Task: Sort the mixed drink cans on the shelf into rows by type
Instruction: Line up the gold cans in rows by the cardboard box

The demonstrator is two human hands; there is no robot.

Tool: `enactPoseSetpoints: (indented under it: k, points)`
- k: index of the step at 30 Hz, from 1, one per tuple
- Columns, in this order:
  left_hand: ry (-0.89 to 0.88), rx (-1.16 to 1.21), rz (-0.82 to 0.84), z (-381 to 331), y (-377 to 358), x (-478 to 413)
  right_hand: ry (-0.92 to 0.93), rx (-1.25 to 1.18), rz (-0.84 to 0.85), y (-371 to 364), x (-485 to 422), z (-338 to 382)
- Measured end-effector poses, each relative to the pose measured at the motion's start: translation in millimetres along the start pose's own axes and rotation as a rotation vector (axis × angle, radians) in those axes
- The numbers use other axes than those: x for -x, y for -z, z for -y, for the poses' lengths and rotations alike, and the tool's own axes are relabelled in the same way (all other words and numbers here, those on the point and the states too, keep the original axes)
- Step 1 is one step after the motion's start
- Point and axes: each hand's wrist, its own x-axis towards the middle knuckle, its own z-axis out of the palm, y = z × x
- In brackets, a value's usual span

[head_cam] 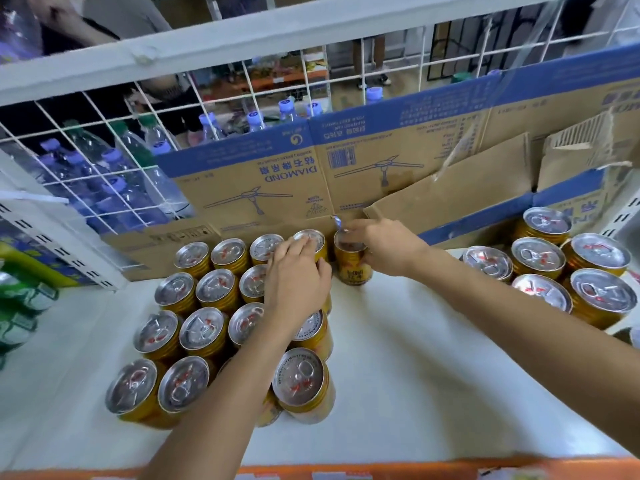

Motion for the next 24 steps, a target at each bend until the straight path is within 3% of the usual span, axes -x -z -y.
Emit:
enactPoseSetpoints:
  k: [9,24]
  points:
    - [-0.007,-0.012,0.004,0.7,-1.3,-0.7,-0.007,-0.181,-0.169,-21.8,11.3,-6.3]
    - [-0.014,-0.020,0.004,1.4,-3.1,0.4,0.009,-0.232,-0.224,-23.9,15.9,-4.1]
